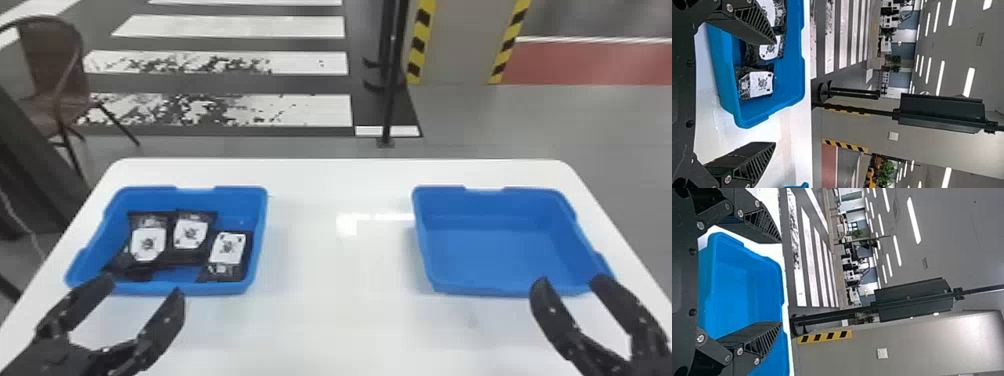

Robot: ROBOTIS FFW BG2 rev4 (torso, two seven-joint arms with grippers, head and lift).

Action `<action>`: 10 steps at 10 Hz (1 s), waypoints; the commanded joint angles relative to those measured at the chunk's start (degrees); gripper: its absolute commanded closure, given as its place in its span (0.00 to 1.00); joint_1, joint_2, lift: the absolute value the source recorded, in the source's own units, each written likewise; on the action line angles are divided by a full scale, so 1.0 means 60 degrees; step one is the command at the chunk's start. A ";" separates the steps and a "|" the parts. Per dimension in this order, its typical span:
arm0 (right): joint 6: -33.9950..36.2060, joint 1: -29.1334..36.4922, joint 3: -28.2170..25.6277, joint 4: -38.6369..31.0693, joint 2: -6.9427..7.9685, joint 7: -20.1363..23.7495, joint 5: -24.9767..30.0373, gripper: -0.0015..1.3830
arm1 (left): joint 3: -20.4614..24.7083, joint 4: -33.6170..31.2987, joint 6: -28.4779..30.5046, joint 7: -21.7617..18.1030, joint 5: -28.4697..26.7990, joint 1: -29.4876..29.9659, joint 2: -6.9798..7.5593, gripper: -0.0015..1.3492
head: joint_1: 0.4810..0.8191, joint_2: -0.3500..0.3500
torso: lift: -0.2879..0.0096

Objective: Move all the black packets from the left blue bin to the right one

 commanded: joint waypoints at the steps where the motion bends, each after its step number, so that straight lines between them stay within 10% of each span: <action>1: 0.0001 0.0000 0.0000 0.0000 0.0000 0.0000 -0.0008 0.22 | 0.0000 -0.0002 0.0000 0.0000 0.0000 0.0000 -0.0025 0.09 | 0.63 0.49 | 0.50; 10: 0.0001 0.0000 0.0019 0.0024 0.0000 0.0000 -0.0046 0.22 | -0.0019 0.0021 0.0235 0.0000 0.0019 -0.0070 -0.0025 0.09 | 0.63 0.49 | 0.50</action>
